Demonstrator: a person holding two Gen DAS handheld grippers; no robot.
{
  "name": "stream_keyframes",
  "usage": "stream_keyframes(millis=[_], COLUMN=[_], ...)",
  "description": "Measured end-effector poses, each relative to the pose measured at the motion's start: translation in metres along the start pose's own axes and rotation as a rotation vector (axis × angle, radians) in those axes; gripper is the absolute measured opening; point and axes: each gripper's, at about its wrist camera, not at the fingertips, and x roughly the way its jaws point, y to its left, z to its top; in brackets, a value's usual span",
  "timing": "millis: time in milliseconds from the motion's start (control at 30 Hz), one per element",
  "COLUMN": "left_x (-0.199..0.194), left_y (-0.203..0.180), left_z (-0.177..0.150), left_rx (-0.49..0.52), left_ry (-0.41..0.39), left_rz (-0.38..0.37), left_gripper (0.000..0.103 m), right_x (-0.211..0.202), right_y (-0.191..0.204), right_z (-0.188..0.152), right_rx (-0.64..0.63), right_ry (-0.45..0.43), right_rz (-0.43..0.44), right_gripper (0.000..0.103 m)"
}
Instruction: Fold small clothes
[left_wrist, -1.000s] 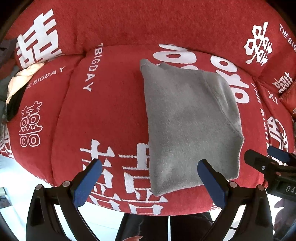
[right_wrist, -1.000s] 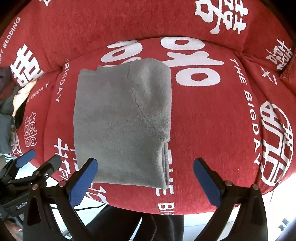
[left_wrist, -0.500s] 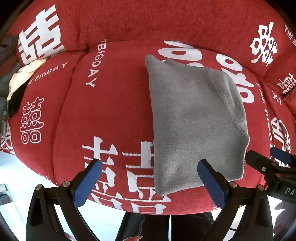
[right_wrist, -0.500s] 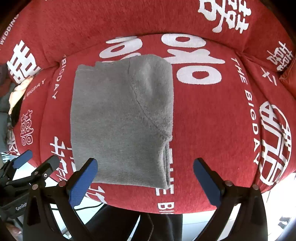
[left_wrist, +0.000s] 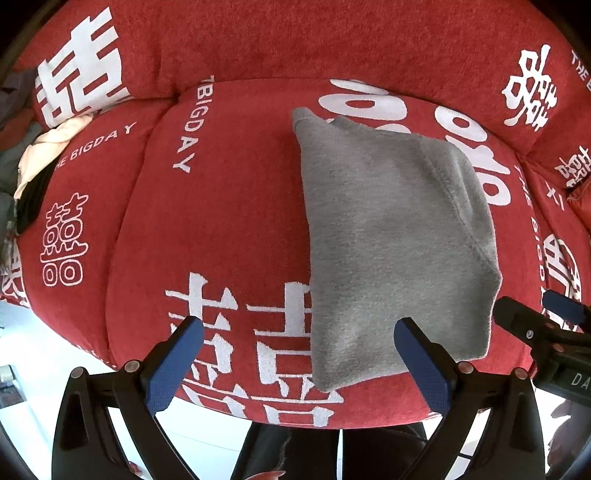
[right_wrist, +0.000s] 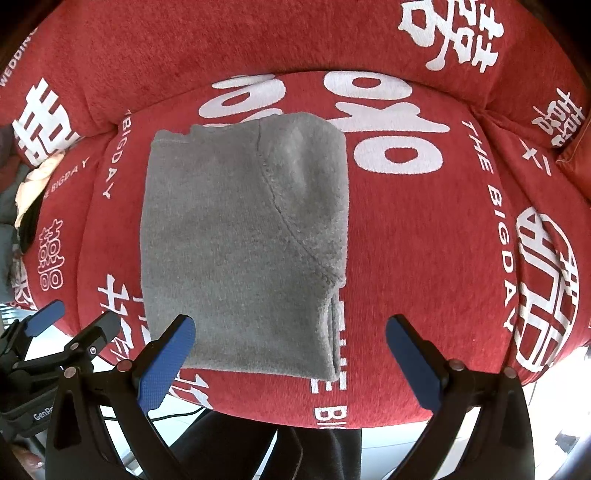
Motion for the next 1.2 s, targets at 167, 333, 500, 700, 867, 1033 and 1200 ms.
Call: stream_keyframes(millis=[167,333,500,700,867,1033,1200], left_x=[0.0,0.0012,0.0028,0.0043,0.0051,0.0064,0.0073], left_y=[-0.0001,0.0024,0.0036,0.0042,0.0046,0.0049,0.0053], left_z=[-0.0003,0.0006,0.0018,0.0029,0.0032,0.0045,0.0057], left_rx=[0.001,0.005,0.01,0.014,0.02,0.029,0.026], left_ry=[-0.001,0.002,0.005,0.004,-0.006,-0.014,-0.014], left_rz=[0.0,0.002,0.007,0.027,0.044,0.067,0.062], left_gripper=[0.103,0.103,0.103,0.103,0.103,0.103,0.103], right_x=[-0.0003,0.0009,0.0015,0.0028,0.0038,0.0045,0.0045], right_y=[0.0006,0.0014,0.0017,0.0041,0.0053,0.0059,0.0063], right_z=[0.0006,0.0016,0.0019,0.0024,0.0044,0.0047,0.0043], right_rx=[0.003,0.003,0.001,-0.007,-0.013,-0.014,-0.014], right_ry=[-0.003,-0.001,-0.001,-0.002,0.003,0.004,0.006], right_rz=[-0.009,-0.015,-0.018,-0.027,-0.029,-0.029,-0.029], right_gripper=[0.103,0.103,0.103,0.103,0.103,0.103,0.103])
